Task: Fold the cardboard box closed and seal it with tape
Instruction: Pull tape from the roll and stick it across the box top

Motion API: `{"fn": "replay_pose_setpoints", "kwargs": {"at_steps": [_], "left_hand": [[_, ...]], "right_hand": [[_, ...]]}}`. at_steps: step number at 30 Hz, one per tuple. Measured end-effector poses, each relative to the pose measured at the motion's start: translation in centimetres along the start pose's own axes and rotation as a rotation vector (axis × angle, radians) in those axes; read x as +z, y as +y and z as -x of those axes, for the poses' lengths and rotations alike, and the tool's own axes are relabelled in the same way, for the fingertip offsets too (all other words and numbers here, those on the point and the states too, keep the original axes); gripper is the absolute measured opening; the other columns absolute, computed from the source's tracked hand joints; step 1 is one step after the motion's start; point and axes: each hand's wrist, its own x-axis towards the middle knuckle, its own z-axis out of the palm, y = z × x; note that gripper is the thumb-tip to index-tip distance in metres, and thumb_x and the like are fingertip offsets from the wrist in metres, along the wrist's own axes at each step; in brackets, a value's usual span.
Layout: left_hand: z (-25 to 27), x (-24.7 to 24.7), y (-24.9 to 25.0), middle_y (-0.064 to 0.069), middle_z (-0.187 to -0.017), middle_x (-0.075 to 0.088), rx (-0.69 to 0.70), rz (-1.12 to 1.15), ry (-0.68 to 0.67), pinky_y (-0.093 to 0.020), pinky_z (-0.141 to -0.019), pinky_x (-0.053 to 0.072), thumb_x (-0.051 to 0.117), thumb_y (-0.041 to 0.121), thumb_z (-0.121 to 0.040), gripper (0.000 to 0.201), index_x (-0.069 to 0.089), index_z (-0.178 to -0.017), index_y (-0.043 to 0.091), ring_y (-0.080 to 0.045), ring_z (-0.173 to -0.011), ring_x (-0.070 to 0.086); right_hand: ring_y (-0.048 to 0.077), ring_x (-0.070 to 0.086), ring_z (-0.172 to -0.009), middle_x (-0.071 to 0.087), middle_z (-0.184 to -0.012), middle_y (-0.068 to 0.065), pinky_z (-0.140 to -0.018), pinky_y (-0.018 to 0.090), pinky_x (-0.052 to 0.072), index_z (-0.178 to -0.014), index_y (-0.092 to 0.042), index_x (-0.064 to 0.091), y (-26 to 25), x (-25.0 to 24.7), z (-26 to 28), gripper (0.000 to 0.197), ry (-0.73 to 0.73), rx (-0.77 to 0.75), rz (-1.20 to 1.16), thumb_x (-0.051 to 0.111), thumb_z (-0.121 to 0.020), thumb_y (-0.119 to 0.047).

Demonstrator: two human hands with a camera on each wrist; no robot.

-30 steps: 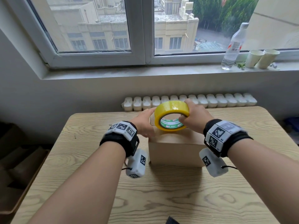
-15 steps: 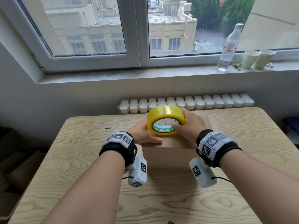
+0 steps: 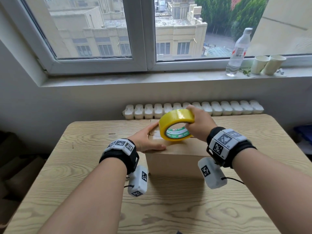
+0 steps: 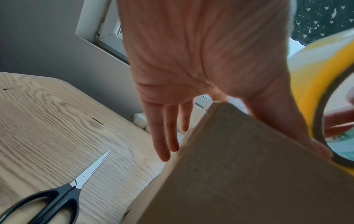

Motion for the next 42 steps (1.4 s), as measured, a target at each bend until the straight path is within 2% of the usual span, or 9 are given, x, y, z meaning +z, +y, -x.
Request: {"fn": "replay_pose_setpoints", "kwargs": {"at_steps": [7,12,18,24,28,33,38,40,42], "left_hand": [[0.1,0.0,0.0,0.008,-0.144,0.038,-0.041,0.039,0.012,-0.021,-0.080,0.048,0.082,0.035,-0.071,0.098,0.021,-0.146,0.049,-0.007,-0.112,0.046],[0.3,0.0,0.2,0.006,-0.144,0.038,-0.065,0.069,0.006,-0.029,-0.082,0.056,0.083,0.034,-0.070,0.098,0.021,-0.145,0.051,-0.010,-0.112,0.047],[0.5,0.1,0.5,0.006,-0.141,0.036,-0.095,0.118,-0.011,-0.042,-0.086,0.057,0.085,0.031,-0.068,0.099,0.024,-0.143,0.055,-0.017,-0.116,0.052],[0.6,0.2,0.9,0.010,-0.129,0.038,-0.108,0.136,-0.020,-0.045,-0.085,0.058,0.085,0.029,-0.069,0.099,0.024,-0.143,0.055,-0.016,-0.113,0.052],[0.8,0.3,1.0,0.006,-0.130,0.036,-0.112,0.171,-0.022,-0.041,-0.084,0.058,0.084,0.026,-0.071,0.098,0.024,-0.144,0.053,-0.013,-0.111,0.048],[0.7,0.6,1.2,0.001,-0.142,0.035,-0.097,0.183,-0.002,-0.012,-0.058,0.052,0.081,0.020,-0.075,0.096,0.022,-0.148,0.045,-0.003,-0.103,0.044],[0.4,0.4,1.4,0.006,-0.133,0.038,-0.086,0.152,0.033,-0.030,-0.073,0.056,0.073,0.038,-0.081,0.079,0.028,-0.145,0.046,-0.011,-0.115,0.042],[0.1,0.3,1.6,0.001,-0.140,0.043,-0.067,0.100,0.127,-0.042,-0.090,0.054,0.070,0.042,-0.083,0.065,0.039,-0.141,0.042,-0.016,-0.126,0.044],[-0.3,0.2,1.7,-0.002,-0.138,0.047,-0.054,-0.048,0.267,-0.042,-0.102,0.045,0.074,0.038,-0.080,0.056,0.051,-0.131,0.037,-0.020,-0.124,0.049]], "right_hand": [[0.025,0.050,-0.082,0.052,-0.083,-0.001,-0.066,0.029,0.033,-0.087,-0.022,0.048,-0.7,-1.7,-0.1,0.026,-0.014,-0.056,0.257,0.051,-0.074,-0.001],[0.022,0.042,-0.083,0.048,-0.087,-0.004,-0.069,0.031,0.035,-0.089,-0.024,0.041,-2.8,-2.8,0.0,0.029,-0.054,-0.131,0.459,0.049,-0.074,-0.002],[0.025,0.049,-0.083,0.050,-0.085,-0.004,-0.066,0.031,0.036,-0.086,-0.025,0.042,-2.1,-4.0,0.1,0.025,-0.102,-0.126,0.635,0.051,-0.076,-0.004],[0.022,0.046,-0.080,0.048,-0.084,-0.005,-0.063,0.031,0.035,-0.089,-0.024,0.046,-2.7,-3.9,-0.1,0.021,-0.104,-0.174,0.762,0.049,-0.079,-0.006],[0.023,0.048,-0.080,0.049,-0.085,-0.003,-0.063,0.031,0.035,-0.083,-0.023,0.041,-2.3,-4.7,0.1,0.019,-0.106,-0.176,0.830,0.049,-0.081,-0.005],[0.027,0.060,-0.100,0.063,-0.103,0.001,-0.069,0.032,0.037,-0.095,-0.021,0.051,-2.6,-3.4,-0.2,0.013,-0.096,-0.263,0.904,0.050,-0.087,-0.010],[0.027,0.060,-0.102,0.066,-0.107,0.003,-0.073,0.033,0.041,-0.102,-0.018,0.056,-3.0,-2.8,-0.8,0.019,-0.079,-0.283,0.924,0.046,-0.089,-0.009],[0.027,0.060,-0.103,0.066,-0.108,0.003,-0.076,0.034,0.044,-0.102,-0.018,0.056,-3.0,-2.7,-0.7,0.019,-0.078,-0.291,0.917,0.047,-0.088,-0.010],[0.027,0.059,-0.103,0.065,-0.108,0.003,-0.079,0.035,0.046,-0.103,-0.018,0.056,-3.1,-2.7,-0.7,0.018,-0.081,-0.289,0.911,0.048,-0.088,-0.011]]}}
